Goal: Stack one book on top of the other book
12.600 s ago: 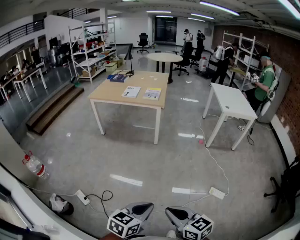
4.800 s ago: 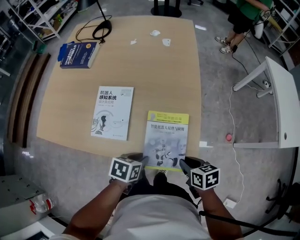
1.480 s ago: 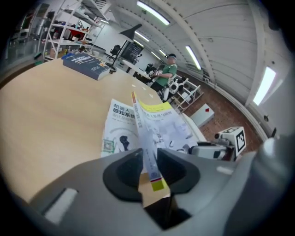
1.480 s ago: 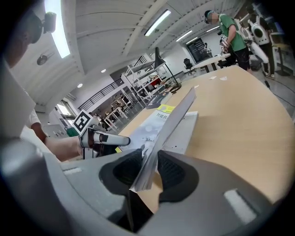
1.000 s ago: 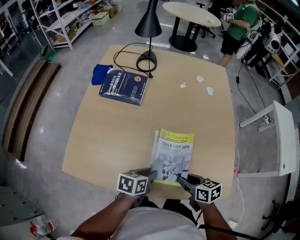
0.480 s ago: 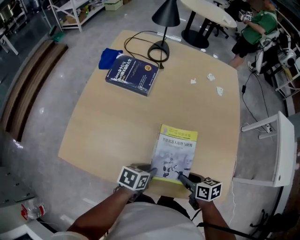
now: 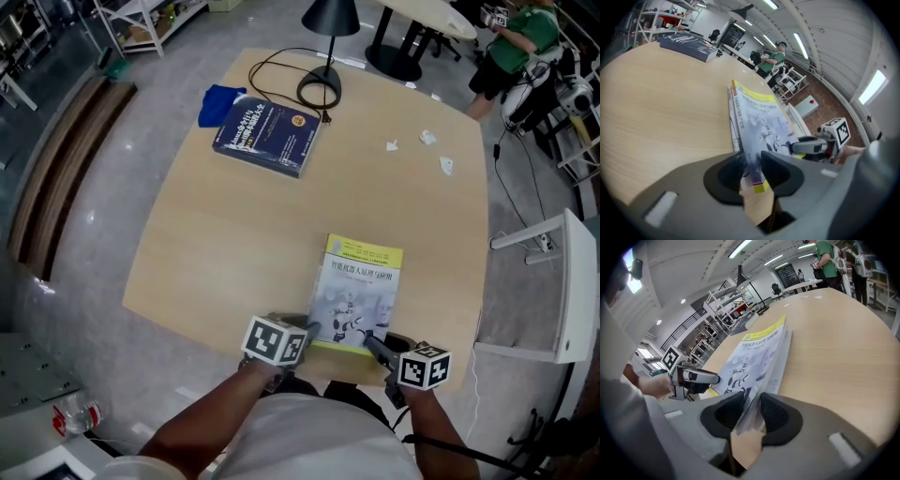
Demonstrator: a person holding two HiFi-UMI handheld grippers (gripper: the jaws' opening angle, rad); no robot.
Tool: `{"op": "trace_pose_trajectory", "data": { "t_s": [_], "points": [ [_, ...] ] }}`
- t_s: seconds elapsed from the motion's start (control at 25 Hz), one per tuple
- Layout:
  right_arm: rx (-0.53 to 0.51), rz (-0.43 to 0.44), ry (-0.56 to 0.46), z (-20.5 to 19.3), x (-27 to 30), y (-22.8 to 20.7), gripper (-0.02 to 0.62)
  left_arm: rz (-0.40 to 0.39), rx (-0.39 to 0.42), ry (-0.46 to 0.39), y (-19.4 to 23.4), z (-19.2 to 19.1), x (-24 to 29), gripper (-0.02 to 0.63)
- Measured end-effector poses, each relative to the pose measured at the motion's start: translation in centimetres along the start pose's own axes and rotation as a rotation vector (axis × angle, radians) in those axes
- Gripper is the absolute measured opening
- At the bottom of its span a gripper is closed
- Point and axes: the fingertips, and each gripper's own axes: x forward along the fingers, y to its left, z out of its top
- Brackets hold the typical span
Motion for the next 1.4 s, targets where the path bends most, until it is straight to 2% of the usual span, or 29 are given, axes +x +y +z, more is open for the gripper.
{"op": "trace_pose_trajectory", "data": {
  "t_s": [0.16,0.32,0.48,0.6,0.72,0.88,0.96,1.4],
  "points": [
    [0.006,-0.004,-0.001,-0.2,0.2,-0.1,0.117,0.006,0.001,0.001,0.2,0.0,-0.2,0.126],
    [0.013,-0.024,0.003,-0.4,0.5,-0.4,0.13,0.061,0.069,-0.026,0.4,0.8,-0.8,0.13],
    [0.01,-0.054,0.011,-0.5,0.8,-0.3,0.152,0.085,0.092,-0.009,0.6,0.6,-0.7,0.129],
    [-0.014,-0.13,0.021,-0.4,0.7,-0.8,0.165,0.114,0.087,-0.004,1.0,0.5,-0.5,0.124],
    [-0.038,-0.2,0.033,-0.4,0.5,-1.6,0.215,0.116,0.1,0.002,0.9,0.5,-0.2,0.113],
    [-0.009,-0.154,0.04,-0.6,1.2,-1.3,0.213,0.118,0.095,0.014,1.1,0.2,-0.2,0.109],
    [0.015,-0.13,0.034,-0.6,1.2,-1.2,0.189,0.111,0.08,0.013,1.2,0.3,-0.2,0.109],
    [0.096,-0.09,0.015,-0.8,2.1,-1.5,0.193,0.095,0.065,-0.022,1.8,0.2,0.1,0.114]
  ]
}}
